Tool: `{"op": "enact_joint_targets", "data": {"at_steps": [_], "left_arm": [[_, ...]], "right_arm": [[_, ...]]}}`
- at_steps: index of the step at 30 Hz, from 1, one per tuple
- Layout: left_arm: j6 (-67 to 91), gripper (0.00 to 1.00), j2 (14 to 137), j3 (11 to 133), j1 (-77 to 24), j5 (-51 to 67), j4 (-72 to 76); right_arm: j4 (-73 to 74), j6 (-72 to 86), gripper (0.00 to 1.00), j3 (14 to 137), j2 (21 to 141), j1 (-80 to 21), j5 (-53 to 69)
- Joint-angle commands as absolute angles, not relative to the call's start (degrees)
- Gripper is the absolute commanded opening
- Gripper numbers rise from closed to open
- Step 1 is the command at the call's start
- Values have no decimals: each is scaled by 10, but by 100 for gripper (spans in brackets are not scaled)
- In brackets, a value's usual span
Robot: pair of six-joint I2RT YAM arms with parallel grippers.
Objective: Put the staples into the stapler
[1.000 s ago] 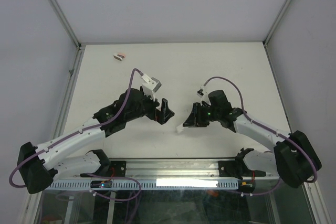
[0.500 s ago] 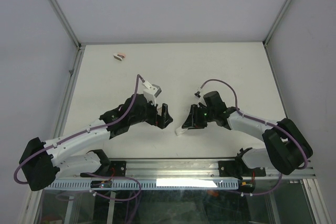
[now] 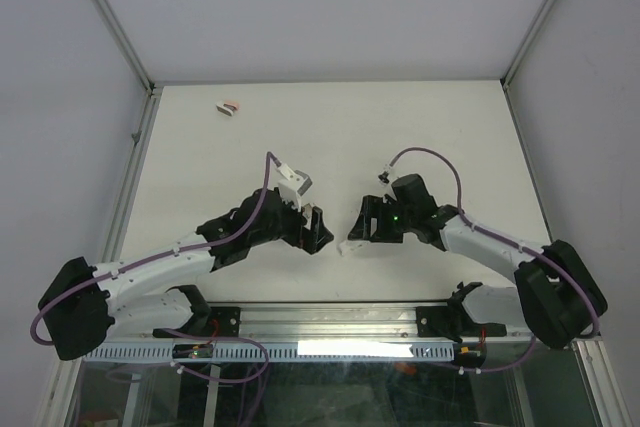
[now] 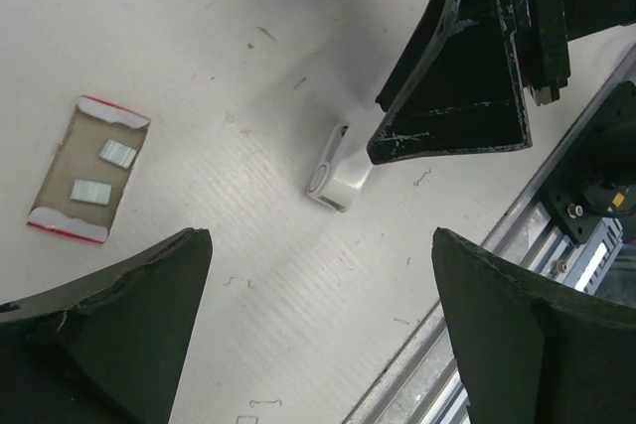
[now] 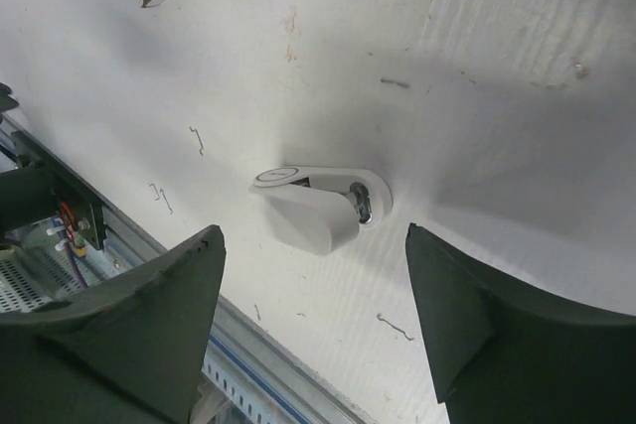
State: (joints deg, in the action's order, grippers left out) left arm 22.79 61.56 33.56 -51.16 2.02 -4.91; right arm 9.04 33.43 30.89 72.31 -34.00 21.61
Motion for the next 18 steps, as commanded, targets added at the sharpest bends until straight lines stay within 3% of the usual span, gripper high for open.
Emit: {"op": "enact_joint_targets", "data": {"at_steps": [1,6,13,18], "left_arm": [[185,96,642,342,-546,22,39],[123,93,732,382,-586,10,75],[56,73,872,451,-608,-8,80],[36,73,918,474,-615,-5,88]], "right_arm": [[136,309,79,327,651,-342,143],[185,299,84,328,568,-323,75],[205,304,85,291,496,-247,107],[206,307,85,277,483,-230,126]]}}
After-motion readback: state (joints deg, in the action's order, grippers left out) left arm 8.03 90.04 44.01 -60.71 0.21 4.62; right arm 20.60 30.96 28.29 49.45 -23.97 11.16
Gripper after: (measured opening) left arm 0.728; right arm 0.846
